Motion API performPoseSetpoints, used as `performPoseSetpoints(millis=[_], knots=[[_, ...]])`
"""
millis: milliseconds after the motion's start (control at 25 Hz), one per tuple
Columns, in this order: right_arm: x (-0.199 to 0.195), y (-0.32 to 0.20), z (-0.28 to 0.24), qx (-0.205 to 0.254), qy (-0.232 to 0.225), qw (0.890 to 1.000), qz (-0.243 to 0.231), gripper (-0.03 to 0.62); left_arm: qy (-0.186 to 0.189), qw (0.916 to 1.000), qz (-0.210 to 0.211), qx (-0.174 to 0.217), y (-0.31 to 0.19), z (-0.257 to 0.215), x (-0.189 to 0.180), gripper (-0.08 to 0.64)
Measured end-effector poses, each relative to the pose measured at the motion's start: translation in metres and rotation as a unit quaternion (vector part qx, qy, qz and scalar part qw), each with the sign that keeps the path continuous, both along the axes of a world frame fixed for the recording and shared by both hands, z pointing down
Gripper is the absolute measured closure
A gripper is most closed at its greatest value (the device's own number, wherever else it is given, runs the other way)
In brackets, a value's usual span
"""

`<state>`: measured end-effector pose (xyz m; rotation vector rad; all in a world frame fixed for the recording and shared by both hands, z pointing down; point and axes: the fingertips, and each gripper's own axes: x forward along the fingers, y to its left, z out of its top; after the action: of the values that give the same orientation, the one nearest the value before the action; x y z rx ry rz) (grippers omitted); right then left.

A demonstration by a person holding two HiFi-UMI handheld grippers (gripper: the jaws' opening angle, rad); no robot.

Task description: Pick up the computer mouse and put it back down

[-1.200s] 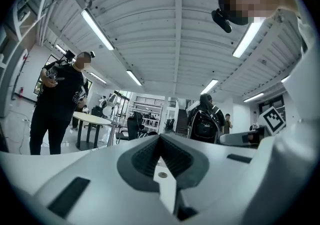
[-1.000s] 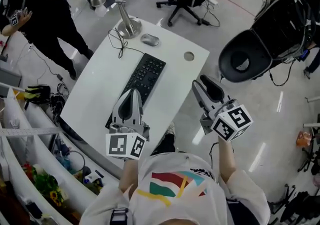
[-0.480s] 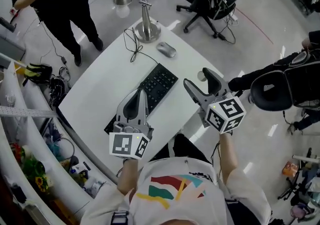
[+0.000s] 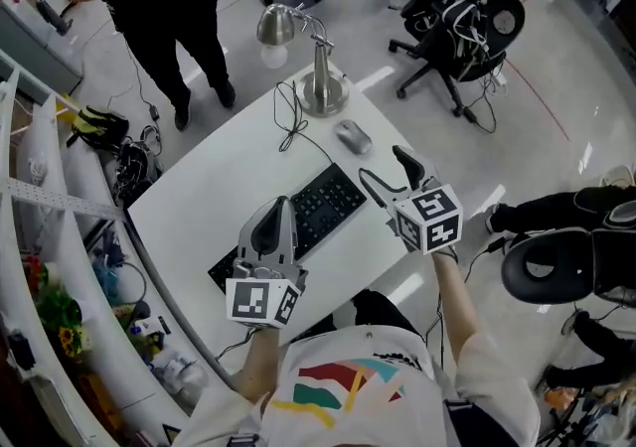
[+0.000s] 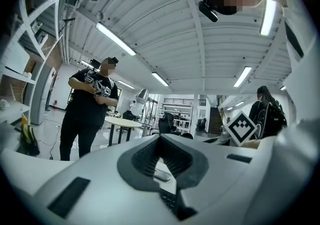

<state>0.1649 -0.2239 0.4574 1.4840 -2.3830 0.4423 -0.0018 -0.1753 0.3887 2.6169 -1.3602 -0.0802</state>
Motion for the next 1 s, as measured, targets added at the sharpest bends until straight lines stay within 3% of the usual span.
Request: performPoseSetpoints(millis=[200, 400, 640, 1000], knots=[[0.005, -0.045, 0.027, -0.026, 0.036, 0.999, -0.01, 0.281, -0.002, 1.0, -0.007, -0.003, -0.022, 0.008, 0.007, 0.515], [0.007, -0.092, 0.084, -0.095, 0.045, 0.994, -0.017, 0.281, -0.013, 0.9992, -0.009, -0.038, -0.031, 0.037, 0.012, 0.515], [-0.002, -0.142, 0.148, -0.154, 0.107, 0.981, -0.05, 0.281, -0.009, 0.9969, -0.015, -0.077, -0.054, 0.072, 0.01, 0.515], [0.006, -0.161, 0.208, -0.235, 0.149, 0.959, -0.056, 0.259, -0.022, 0.9944, -0.016, -0.103, -0.066, 0.095, 0.017, 0.515]])
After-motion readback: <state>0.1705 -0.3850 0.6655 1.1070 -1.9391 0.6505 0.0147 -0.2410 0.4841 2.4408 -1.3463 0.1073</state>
